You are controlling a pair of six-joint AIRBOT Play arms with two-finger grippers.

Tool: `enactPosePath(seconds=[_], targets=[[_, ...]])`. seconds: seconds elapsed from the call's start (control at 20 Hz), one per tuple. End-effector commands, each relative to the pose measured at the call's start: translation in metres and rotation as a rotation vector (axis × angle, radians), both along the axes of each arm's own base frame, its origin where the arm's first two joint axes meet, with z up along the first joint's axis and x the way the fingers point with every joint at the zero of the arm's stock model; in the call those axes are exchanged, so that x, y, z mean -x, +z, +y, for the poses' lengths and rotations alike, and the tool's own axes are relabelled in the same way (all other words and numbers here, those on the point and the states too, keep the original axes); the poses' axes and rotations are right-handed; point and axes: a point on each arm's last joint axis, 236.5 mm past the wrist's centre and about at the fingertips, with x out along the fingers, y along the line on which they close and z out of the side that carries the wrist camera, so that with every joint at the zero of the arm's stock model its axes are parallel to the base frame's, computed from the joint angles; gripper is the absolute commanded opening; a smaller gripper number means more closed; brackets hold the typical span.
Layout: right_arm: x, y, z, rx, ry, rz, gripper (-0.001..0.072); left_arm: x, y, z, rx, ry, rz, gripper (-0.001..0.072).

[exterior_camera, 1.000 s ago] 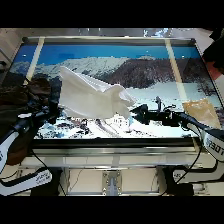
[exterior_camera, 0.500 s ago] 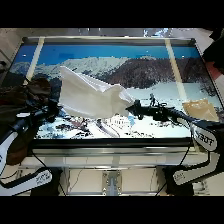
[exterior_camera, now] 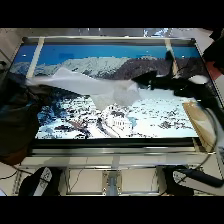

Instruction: Fold the shirts.

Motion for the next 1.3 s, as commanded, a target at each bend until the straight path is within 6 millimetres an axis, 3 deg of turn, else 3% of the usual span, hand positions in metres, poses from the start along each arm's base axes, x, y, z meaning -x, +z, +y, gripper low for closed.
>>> enactPosePath(seconds=[0.0,0.1,0.15,0.25,0.3,0.4,0.45,0.55,0.6,0.7,0.95,1.05,1.15,1.25], targets=[[0.085,0.123,-0.032,0.278,-0.117,-0.347,0.0013,0.088,0.162,-0.024,-0.348,0.055,-0.278,0.0008],[0.135,0.201,-0.046,0.341,-0.246,-0.567,0.0012,0.133,0.239,-0.052,-0.51,0.114,-0.427,0.0007],[0.158,0.233,-0.053,0.362,-0.31,-0.654,0.0011,0.148,0.267,-0.068,-0.571,0.117,-0.478,0.0007],[0.191,0.278,-0.063,0.397,-0.389,-0.794,0.001,0.17,0.303,-0.103,-0.669,0.073,-0.539,0.0007],[0.197,0.294,-0.068,0.409,-0.422,-0.846,0.001,0.175,0.314,-0.112,-0.694,0.059,-0.559,0.0007],[0.179,0.304,-0.084,0.463,-0.492,-0.869,0.0009,0.168,0.318,-0.11,-0.66,0.033,-0.551,0.0007],[0.159,0.298,-0.09,0.486,-0.506,-0.84,0.0009,0.155,0.304,-0.104,-0.623,-0.008,-0.498,0.0007],[0.096,0.264,-0.097,0.54,-0.478,-0.737,0.0009,0.124,0.276,-0.089,-0.545,-0.094,-0.403,0.0006],[0.061,0.245,-0.102,0.554,-0.476,-0.683,0.0009,0.103,0.257,-0.079,-0.494,-0.141,-0.353,0.0005],[-0.014,0.204,-0.111,0.555,-0.488,-0.575,0.0009,0.047,0.195,-0.064,-0.42,-0.239,-0.177,0.0006],[-0.17,0.076,-0.126,0.529,-0.519,-0.345,0.001,-0.102,-0.03,-0.107,-0.451,-0.472,0.338,0.0007],[-0.217,0.012,-0.133,0.531,-0.535,-0.257,0.001,-0.148,-0.109,-0.123,-0.442,-0.483,0.435,0.0007],[-0.25,-0.06,-0.133,0.537,-0.525,-0.155,0.0012,-0.186,-0.179,-0.125,-0.442,-0.449,0.483,0.0007],[-0.274,-0.121,-0.127,0.54,-0.527,-0.092,0.0016,-0.212,-0.23,-0.114,-0.393,-0.376,0.514,0.0007]])
